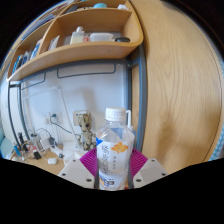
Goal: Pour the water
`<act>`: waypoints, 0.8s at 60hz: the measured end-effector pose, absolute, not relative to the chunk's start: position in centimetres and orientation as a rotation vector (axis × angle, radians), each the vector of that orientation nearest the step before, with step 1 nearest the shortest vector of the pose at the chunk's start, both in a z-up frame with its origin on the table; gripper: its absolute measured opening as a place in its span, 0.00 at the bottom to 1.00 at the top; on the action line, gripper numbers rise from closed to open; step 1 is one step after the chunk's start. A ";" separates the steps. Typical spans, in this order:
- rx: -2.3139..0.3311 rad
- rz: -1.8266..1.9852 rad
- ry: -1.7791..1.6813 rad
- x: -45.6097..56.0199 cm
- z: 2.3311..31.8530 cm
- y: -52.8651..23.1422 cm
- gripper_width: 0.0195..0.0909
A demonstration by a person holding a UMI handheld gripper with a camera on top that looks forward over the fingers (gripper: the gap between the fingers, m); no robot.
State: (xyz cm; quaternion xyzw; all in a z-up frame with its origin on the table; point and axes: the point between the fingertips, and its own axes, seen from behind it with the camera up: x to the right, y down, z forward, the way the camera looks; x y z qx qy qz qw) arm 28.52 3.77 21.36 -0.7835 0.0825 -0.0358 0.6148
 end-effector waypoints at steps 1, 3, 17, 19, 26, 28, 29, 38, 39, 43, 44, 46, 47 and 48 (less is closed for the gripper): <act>-1.808 -0.084 0.190 28.7 20.9 3.8 0.27; -1.791 -0.082 0.193 29.1 19.2 4.2 0.27; -1.865 -0.164 0.115 30.0 13.5 5.2 0.30; -1.866 -0.169 0.106 30.0 13.1 5.3 0.30; -1.868 -0.134 0.094 29.5 11.0 5.9 0.32; -1.875 -0.124 0.092 29.1 10.3 5.8 0.32; -1.882 -0.122 0.086 29.0 10.0 5.7 0.34; -1.858 -0.153 0.019 28.6 9.9 4.9 0.43; -1.856 -0.154 0.024 28.6 9.9 4.8 0.44; -1.858 -0.165 0.055 29.0 9.7 4.5 0.48; -1.863 -0.169 0.064 29.2 9.5 4.4 0.49; -1.884 -0.182 0.085 29.7 9.1 4.1 0.52; -1.904 -0.185 0.094 29.9 8.6 3.8 0.54; -1.924 -0.181 0.099 29.9 8.1 3.6 0.56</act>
